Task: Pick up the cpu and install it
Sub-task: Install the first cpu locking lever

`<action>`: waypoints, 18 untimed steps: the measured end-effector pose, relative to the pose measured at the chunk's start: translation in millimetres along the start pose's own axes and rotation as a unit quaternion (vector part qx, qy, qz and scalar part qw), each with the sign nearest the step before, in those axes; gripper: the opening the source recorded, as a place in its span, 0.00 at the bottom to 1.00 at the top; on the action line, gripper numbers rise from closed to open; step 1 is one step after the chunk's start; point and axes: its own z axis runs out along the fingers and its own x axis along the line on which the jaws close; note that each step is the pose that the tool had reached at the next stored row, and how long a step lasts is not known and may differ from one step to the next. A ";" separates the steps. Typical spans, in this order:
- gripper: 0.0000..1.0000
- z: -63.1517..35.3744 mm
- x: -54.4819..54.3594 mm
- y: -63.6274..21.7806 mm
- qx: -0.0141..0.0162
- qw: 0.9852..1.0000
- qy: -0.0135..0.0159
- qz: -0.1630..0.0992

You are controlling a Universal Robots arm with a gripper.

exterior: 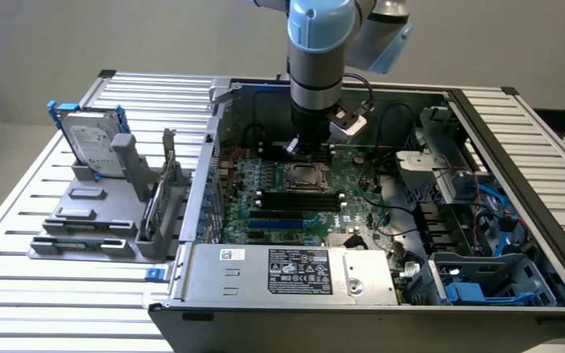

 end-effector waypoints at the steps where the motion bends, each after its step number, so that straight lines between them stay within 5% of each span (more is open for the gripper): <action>1: 0.11 -0.1 0.0 0.4 0.000 1.000 0.000 0.000; 18: 0.11 0.9 1.1 3.8 0.004 1.000 0.000 -0.002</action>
